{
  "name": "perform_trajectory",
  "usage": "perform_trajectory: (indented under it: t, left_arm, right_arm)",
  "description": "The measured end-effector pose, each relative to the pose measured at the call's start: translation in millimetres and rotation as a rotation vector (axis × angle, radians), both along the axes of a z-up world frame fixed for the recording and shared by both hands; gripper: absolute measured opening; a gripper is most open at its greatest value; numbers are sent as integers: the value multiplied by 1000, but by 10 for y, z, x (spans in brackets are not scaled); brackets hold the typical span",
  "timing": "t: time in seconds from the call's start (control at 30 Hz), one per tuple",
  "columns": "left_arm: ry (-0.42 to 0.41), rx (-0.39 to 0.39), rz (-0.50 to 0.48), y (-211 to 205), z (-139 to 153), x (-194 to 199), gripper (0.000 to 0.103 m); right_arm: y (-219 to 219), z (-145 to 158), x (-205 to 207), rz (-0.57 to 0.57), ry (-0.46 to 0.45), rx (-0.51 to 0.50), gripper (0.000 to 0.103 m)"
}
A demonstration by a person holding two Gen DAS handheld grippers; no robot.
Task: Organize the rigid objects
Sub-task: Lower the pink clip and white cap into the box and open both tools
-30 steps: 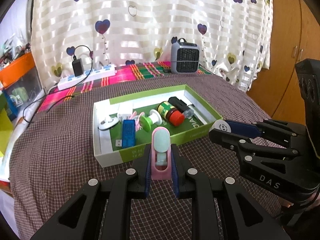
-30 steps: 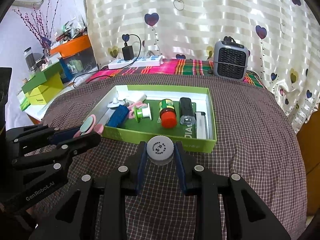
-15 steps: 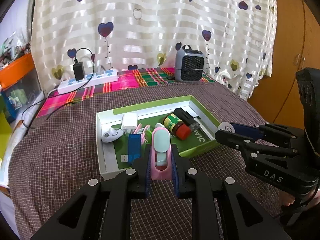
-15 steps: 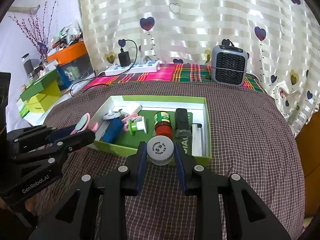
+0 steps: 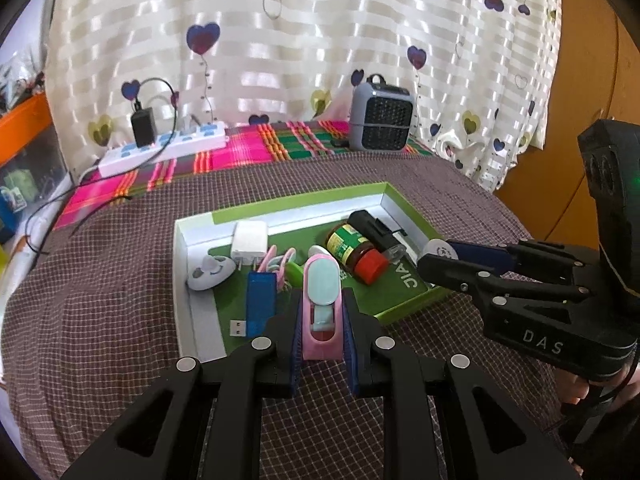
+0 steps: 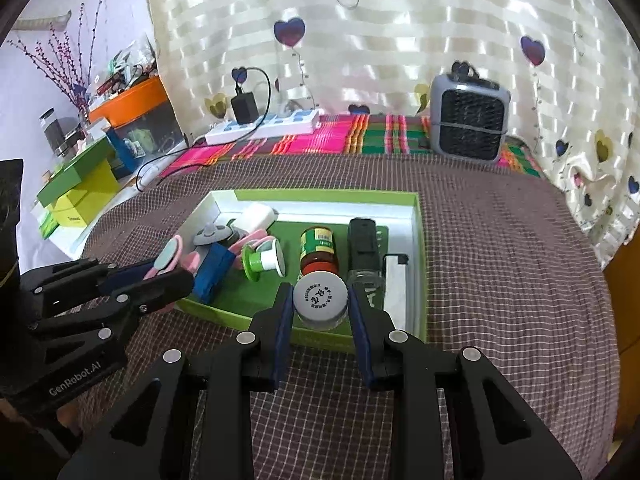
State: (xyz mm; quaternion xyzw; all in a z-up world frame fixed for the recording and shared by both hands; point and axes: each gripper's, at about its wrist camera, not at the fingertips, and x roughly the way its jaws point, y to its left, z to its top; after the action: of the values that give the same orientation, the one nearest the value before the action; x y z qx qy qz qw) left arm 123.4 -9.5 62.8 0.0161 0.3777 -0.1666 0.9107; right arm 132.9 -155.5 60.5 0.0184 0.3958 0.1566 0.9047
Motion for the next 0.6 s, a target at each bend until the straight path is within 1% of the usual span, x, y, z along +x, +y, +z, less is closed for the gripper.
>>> perform_trajectory:
  t: [0.2,0.6]
  left_arm:
    - [48,-3,-4,-44,-139,146,17]
    - [84,11,-14,-94,-269,303,17]
  right_arm:
    - [11,-104,135,21,45,6,29]
    - [57,-276,302,39,101,-31,29]
